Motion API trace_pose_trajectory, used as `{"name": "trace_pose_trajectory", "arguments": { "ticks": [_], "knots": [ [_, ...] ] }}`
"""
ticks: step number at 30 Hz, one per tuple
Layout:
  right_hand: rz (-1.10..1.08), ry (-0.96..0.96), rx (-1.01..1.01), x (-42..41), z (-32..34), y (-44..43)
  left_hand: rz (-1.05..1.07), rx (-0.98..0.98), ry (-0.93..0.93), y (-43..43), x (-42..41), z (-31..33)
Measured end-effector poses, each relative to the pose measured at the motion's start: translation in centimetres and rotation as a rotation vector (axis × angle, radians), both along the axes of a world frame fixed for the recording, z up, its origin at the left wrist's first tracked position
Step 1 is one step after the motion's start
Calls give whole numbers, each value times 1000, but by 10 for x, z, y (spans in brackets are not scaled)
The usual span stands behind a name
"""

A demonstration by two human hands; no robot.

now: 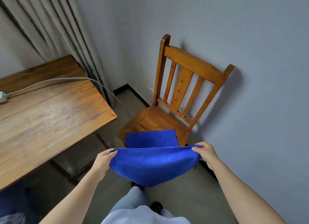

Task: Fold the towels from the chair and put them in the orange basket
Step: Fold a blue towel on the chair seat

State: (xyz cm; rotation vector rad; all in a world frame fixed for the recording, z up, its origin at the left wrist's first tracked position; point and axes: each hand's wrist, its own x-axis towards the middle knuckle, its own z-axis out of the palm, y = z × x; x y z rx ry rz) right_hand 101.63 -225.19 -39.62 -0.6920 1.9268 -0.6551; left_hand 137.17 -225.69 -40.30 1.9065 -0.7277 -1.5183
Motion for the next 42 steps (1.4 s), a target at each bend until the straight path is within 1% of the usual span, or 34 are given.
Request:
{"name": "trace_pose_trajectory", "arguments": {
  "ticks": [6,11,15,18,23,26,31,37,42],
  "knots": [
    [0,35,33,3,-8,-33,24,21,5,-34,7,-13],
    [1,101,46,5,-11,-66,33,86,83,-81,5,-25],
    [-46,123,46,6,-18,-88,41,142,128,-111,-2,-31],
    [-135,86,47,6,-29,-105,47,170,164,-129,-3,-35],
    [-274,-4,99,9,-51,-123,163,174,149,-140,0,-47],
    [-294,-47,124,11,-67,-137,196,191,128,-145,5,-65],
    [-277,-49,117,2,-129,-159,203,200,81,-154,1,-121],
    [-138,-19,149,-3,-221,-187,317,234,-50,-171,-6,-208],
    [-95,-1,122,-7,-274,-216,198,228,-166,-199,-2,-258]
  ]
}}
